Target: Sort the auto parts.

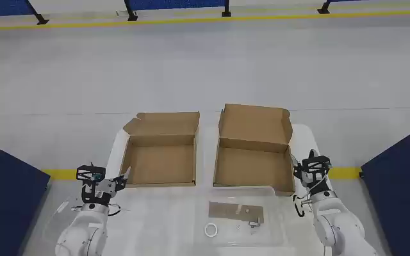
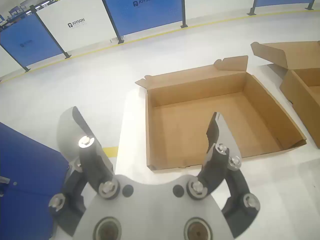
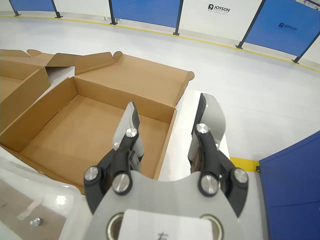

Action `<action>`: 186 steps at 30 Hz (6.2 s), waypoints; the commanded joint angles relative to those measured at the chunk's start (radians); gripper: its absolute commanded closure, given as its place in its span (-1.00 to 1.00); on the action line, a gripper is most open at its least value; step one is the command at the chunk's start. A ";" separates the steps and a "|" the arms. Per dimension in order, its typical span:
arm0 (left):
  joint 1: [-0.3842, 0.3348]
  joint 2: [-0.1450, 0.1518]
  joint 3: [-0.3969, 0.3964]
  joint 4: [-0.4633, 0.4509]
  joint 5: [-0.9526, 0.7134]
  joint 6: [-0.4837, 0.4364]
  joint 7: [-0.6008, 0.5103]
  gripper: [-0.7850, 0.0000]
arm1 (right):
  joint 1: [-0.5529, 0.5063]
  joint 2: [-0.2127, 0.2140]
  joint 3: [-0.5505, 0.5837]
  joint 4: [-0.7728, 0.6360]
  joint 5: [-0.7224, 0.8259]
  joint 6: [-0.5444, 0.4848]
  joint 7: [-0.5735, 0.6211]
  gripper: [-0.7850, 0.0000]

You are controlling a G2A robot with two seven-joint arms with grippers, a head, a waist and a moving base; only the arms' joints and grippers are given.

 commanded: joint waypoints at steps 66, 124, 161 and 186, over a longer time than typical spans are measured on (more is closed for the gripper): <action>0.000 0.000 0.000 0.000 0.000 0.000 0.000 -1.00 | 0.137 0.071 -0.026 -0.400 -0.005 -0.826 0.904 -1.00; 0.000 0.000 0.000 0.000 0.000 0.000 0.000 -1.00 | 0.817 0.420 -0.894 -0.243 0.647 -0.474 1.347 -1.00; 0.000 0.000 0.000 0.000 0.000 0.000 0.000 -1.00 | 0.921 0.315 -1.145 -0.008 0.608 -0.439 1.362 -1.00; 0.000 0.000 0.000 0.000 0.000 0.000 0.000 -1.00 | 0.936 0.266 -1.172 0.106 0.580 -0.453 1.316 0.08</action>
